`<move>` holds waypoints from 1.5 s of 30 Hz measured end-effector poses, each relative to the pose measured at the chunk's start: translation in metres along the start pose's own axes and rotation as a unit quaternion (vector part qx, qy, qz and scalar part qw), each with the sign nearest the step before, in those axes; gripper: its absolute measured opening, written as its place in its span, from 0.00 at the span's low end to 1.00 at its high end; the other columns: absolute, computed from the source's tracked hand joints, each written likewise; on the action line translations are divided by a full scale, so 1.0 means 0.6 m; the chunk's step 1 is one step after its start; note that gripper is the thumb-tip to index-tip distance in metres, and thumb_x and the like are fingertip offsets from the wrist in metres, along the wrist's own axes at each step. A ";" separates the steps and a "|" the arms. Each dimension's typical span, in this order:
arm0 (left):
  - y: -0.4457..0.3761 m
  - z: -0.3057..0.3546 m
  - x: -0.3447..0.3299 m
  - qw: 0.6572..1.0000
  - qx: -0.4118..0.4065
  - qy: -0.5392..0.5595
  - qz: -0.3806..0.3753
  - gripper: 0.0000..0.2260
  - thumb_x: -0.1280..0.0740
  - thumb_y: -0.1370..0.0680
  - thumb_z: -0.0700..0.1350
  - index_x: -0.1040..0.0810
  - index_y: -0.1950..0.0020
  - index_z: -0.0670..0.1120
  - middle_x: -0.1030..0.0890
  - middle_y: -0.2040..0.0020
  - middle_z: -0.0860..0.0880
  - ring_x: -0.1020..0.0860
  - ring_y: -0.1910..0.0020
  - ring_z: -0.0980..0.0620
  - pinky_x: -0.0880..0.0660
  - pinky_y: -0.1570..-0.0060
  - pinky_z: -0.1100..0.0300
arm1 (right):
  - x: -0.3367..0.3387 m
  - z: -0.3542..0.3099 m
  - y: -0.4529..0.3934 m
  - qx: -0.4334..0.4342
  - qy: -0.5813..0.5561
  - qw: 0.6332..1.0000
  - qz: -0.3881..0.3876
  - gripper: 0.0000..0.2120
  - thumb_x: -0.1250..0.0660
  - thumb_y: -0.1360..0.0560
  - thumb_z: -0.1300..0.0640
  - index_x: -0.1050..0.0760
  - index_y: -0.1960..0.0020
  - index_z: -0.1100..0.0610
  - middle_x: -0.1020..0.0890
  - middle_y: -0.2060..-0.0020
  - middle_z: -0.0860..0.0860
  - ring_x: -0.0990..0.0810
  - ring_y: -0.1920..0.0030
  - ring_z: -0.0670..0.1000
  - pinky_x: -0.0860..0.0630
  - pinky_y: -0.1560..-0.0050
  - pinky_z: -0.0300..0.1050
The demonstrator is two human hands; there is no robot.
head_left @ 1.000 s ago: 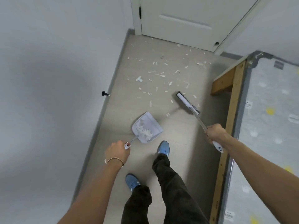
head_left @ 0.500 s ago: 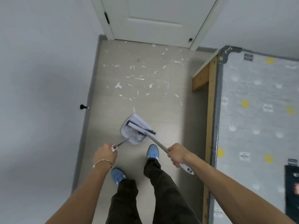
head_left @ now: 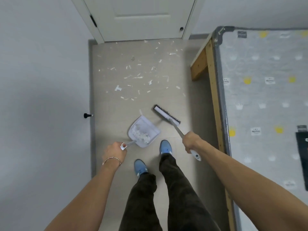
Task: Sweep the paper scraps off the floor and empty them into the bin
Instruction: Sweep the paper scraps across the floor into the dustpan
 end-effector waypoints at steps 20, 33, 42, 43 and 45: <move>-0.028 0.055 0.022 0.996 -0.076 -0.049 -0.011 0.10 0.38 0.25 0.49 0.21 0.64 0.49 0.22 0.67 0.48 0.23 0.64 0.44 0.31 0.67 0.60 | 0.068 0.096 0.035 -0.035 -0.267 0.962 0.041 0.13 0.39 0.23 0.68 0.24 0.40 0.68 0.25 0.70 0.56 0.29 0.76 0.49 0.30 0.78 0.39; -0.046 0.206 -0.002 0.999 -0.046 -0.024 -0.011 0.11 0.37 0.24 0.50 0.20 0.58 0.45 0.17 0.57 0.42 0.21 0.56 0.39 0.32 0.63 0.58 | 0.352 0.039 -0.171 -0.039 0.025 0.993 0.109 0.05 0.33 0.24 0.51 0.28 0.53 0.50 0.23 0.55 0.49 0.21 0.42 0.50 0.33 0.61 0.35; -0.021 0.197 -0.015 0.998 -0.005 0.058 0.004 0.11 0.36 0.23 0.49 0.19 0.61 0.46 0.19 0.63 0.42 0.22 0.63 0.43 0.26 0.63 0.56 | 0.227 0.004 -0.165 -0.040 -0.090 0.995 0.018 0.09 0.34 0.25 0.67 0.26 0.45 0.66 0.19 0.56 0.59 0.17 0.52 0.58 0.18 0.54 0.50; -0.015 0.188 -0.015 0.998 -0.004 0.061 0.004 0.11 0.36 0.22 0.48 0.20 0.62 0.47 0.20 0.64 0.44 0.23 0.64 0.44 0.26 0.63 0.56 | 0.206 0.007 -0.158 -0.049 -0.095 0.994 0.015 0.08 0.34 0.26 0.69 0.26 0.48 0.65 0.20 0.60 0.58 0.17 0.55 0.58 0.17 0.54 0.51; -0.006 0.161 -0.011 0.998 -0.008 0.064 0.012 0.10 0.36 0.22 0.47 0.18 0.59 0.46 0.20 0.64 0.44 0.23 0.64 0.44 0.27 0.63 0.56 | 0.164 0.001 -0.139 -0.039 -0.086 0.996 0.006 0.09 0.34 0.27 0.69 0.26 0.47 0.65 0.20 0.61 0.57 0.17 0.58 0.57 0.17 0.56 0.50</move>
Point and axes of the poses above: each hand's wrist, its own y-axis away from the middle knuckle, its own x-axis out of the back of the hand, z = x × y, the point moved 8 cm from there along -y, towards the middle knuckle
